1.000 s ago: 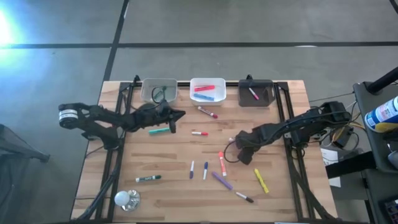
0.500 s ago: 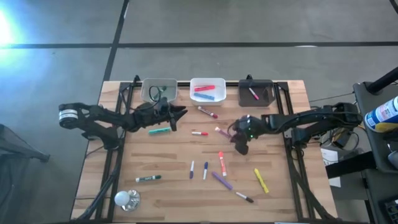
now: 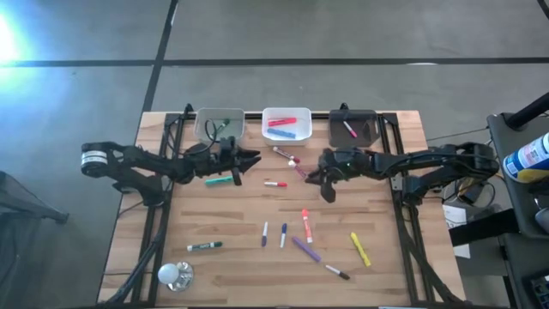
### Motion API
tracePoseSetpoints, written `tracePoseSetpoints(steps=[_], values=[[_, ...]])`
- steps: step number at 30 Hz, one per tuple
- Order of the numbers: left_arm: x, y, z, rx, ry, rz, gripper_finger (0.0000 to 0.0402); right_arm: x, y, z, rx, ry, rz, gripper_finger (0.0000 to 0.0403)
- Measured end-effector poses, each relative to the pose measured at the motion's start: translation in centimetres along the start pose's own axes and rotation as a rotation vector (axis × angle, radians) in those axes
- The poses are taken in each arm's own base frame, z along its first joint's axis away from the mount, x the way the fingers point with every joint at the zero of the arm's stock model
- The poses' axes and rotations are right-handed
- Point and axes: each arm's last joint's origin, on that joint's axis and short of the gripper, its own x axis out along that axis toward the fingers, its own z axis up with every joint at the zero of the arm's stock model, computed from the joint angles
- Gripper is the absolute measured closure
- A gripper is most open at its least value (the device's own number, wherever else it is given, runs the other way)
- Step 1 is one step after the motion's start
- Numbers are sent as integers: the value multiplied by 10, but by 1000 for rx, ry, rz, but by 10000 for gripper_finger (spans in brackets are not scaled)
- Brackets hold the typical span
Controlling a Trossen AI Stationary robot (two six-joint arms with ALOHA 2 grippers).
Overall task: Pick & Place Markers
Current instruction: Put the pink marker pen into the gray bin
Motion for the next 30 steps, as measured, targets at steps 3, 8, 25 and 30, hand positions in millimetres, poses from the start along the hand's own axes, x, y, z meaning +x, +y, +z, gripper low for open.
tracePoseSetpoints(steps=[3, 8, 25, 30], values=[[6, -7, 6, -3, -17, -26, 289, 3, -1, 7, -22, -82, 9, 348], [20, -18, 19, 26, -33, -62, 289, 9, -3, 15, -51, -197, 29, 345], [41, -37, 40, 126, -1, -121, 289, 35, 0, 48, -155, -312, 113, 341], [42, -38, 42, 133, -5, -129, 289, 46, 0, 56, -181, -303, 139, 341]])
